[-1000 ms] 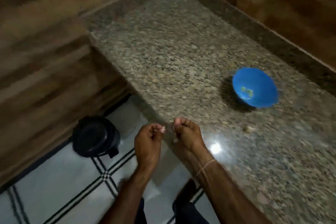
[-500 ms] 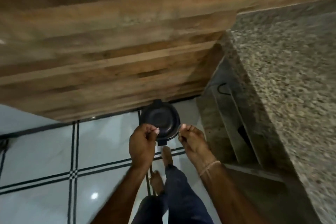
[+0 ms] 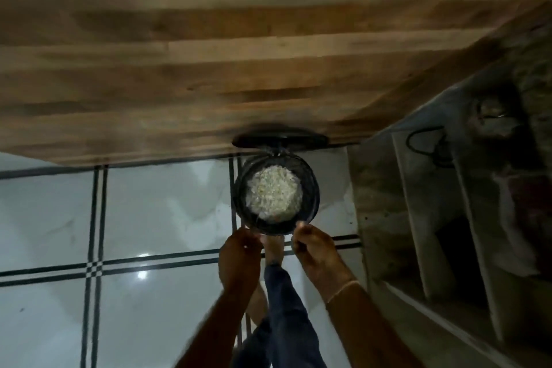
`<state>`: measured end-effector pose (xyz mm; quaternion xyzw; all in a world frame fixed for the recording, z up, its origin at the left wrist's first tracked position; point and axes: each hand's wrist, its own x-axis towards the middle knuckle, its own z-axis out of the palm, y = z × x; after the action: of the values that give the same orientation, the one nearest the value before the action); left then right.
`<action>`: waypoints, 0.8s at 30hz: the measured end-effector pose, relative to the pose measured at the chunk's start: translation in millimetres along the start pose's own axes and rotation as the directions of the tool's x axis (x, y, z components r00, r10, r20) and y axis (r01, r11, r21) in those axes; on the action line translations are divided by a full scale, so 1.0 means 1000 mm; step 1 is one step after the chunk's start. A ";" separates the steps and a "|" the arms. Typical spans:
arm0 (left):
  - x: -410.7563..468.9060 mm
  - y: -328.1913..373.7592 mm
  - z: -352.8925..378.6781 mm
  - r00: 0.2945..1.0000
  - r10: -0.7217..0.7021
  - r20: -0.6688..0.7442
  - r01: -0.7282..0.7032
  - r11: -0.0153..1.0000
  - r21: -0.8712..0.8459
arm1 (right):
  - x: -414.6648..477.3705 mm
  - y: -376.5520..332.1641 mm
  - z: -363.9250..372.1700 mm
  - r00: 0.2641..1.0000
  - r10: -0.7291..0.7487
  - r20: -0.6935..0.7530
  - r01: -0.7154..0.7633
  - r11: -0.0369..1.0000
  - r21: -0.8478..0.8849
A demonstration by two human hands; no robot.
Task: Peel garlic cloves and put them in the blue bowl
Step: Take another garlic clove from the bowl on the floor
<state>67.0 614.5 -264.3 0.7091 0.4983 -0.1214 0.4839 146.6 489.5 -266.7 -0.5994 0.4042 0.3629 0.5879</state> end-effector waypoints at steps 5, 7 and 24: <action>0.097 -0.013 0.074 0.983 -0.175 0.055 0.177 0.984 -0.037 | 0.120 0.020 0.020 0.994 0.100 -0.044 -0.098 0.994 0.047; 0.129 -0.014 0.096 0.969 -0.241 0.051 0.243 0.970 -0.029 | 0.164 0.022 0.022 0.991 0.136 -0.007 -0.134 0.987 0.091; -0.065 0.127 0.032 0.897 0.163 0.411 -0.073 0.972 -0.225 | -0.068 -0.021 -0.029 0.982 -0.122 0.144 0.141 0.981 -0.130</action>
<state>151.0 546.2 -166.2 0.6409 0.3459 -0.1923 0.6577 136.8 464.3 -194.7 -0.6386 0.2965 0.3904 0.5932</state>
